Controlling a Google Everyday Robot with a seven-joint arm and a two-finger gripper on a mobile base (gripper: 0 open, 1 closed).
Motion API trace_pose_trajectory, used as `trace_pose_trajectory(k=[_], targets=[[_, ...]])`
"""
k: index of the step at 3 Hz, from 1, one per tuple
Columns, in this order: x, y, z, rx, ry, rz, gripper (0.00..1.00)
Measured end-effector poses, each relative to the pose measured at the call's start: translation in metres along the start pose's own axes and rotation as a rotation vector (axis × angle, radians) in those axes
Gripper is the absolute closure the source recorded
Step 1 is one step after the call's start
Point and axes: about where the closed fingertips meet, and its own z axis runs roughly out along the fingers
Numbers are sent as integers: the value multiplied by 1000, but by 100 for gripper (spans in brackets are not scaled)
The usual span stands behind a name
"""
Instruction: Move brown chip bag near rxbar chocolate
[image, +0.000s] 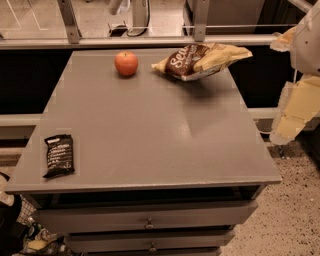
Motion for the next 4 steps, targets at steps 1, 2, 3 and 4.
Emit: trace_pose_trajectory(k=[1, 2, 3, 4], targets=[[0, 0, 0, 0, 0, 0, 0], [-4, -31, 4, 20, -32, 11, 0], [-13, -70, 19, 42, -61, 34, 0], [-28, -121, 42, 92, -139, 77, 0]])
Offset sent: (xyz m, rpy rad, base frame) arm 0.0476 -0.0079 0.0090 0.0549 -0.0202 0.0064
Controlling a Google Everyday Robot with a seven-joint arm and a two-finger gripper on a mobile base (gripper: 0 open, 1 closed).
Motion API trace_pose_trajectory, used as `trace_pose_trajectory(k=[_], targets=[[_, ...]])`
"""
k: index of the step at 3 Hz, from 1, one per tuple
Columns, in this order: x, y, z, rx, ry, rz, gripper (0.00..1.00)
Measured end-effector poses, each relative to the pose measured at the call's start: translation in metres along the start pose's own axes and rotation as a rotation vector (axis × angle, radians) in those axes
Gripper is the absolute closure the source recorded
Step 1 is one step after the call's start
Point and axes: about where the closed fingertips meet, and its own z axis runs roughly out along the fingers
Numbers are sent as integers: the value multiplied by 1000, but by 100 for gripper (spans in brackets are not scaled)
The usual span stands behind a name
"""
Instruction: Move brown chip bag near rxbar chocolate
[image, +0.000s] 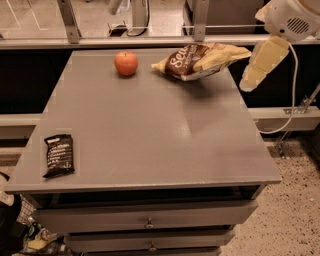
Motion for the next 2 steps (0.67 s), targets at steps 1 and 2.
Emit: trace_pose_trajectory(k=[1, 2], targets=[[-11, -31, 16, 19, -53, 42, 0], [-20, -53, 25, 10, -93, 89, 0]])
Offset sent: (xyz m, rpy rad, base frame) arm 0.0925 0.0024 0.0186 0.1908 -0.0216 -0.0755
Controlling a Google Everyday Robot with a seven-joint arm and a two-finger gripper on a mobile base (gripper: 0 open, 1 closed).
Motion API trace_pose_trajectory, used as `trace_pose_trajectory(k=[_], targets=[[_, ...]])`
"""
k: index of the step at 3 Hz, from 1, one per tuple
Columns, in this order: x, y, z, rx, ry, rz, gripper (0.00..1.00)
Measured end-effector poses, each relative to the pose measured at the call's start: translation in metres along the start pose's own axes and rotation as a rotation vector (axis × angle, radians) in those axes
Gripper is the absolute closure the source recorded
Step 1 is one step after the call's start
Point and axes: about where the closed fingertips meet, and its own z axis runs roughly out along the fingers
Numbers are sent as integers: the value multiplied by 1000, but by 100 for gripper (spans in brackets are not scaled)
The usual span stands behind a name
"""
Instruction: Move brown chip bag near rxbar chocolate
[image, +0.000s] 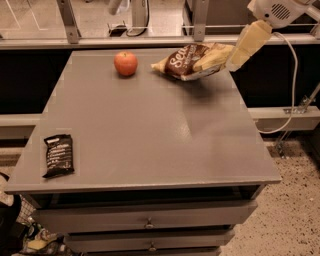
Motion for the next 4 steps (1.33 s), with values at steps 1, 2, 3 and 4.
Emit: trace_pose_trajectory(k=[1, 2, 3, 4], targets=[[-12, -18, 14, -20, -28, 74, 0], [-12, -18, 14, -20, -28, 74, 0], [-21, -18, 60, -76, -29, 97, 0], [-29, -19, 97, -116, -16, 112, 0]])
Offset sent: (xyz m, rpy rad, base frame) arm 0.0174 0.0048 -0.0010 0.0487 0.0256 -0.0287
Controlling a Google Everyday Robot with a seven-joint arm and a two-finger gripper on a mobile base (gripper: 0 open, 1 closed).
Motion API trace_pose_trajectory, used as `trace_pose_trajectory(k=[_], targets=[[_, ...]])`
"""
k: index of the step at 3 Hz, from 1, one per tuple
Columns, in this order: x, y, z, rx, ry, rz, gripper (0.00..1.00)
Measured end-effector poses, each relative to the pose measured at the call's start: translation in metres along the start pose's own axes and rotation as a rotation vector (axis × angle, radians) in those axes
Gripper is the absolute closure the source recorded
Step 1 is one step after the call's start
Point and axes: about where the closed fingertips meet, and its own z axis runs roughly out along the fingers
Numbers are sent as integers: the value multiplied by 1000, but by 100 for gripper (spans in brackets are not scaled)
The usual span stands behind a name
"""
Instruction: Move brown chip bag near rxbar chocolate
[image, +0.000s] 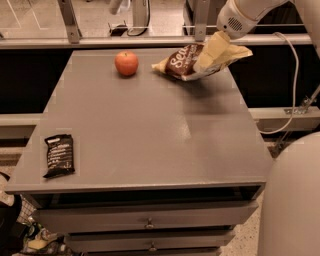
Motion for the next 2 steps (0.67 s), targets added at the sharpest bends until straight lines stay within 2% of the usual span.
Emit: trace_pose_trajectory(k=[1, 2], targets=[[-3, -5, 46, -10, 61, 15, 0], [-4, -6, 67, -15, 95, 18, 0]])
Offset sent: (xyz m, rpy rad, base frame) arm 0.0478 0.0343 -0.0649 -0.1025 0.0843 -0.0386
